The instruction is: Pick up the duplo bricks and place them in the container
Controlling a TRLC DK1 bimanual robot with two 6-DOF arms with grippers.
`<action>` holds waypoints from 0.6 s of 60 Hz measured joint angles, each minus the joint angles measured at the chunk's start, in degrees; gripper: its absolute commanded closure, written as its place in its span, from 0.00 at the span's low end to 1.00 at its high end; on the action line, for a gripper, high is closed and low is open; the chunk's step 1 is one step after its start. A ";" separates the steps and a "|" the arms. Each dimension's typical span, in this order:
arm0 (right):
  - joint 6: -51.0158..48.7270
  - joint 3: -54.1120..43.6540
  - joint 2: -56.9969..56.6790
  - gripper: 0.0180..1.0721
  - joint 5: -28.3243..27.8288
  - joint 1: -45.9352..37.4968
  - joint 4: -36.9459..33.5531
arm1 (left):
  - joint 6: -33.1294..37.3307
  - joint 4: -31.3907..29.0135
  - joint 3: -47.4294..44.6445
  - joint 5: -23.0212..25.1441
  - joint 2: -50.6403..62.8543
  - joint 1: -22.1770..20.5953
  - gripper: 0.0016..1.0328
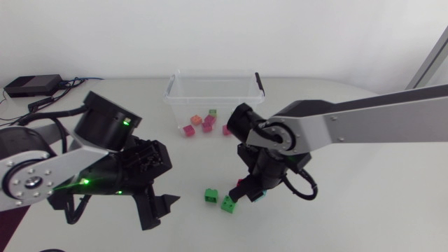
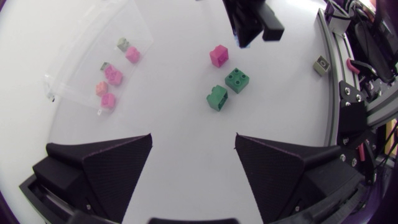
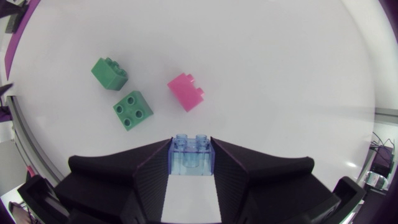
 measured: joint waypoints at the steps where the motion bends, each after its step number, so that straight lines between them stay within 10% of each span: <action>1: -0.22 0.00 -1.01 0.91 -0.04 -0.11 -0.46 | 0.02 0.44 -0.04 -0.02 0.52 -0.22 0.10; 12: -1.70 -0.02 -11.74 0.91 -0.11 -0.79 -3.61 | 3.10 6.99 0.46 0.00 10.49 -2.14 0.11; 36: -5.62 0.87 -26.05 0.91 -7.87 -8.66 -5.05 | 17.66 1.84 13.99 1.29 28.83 -5.46 0.23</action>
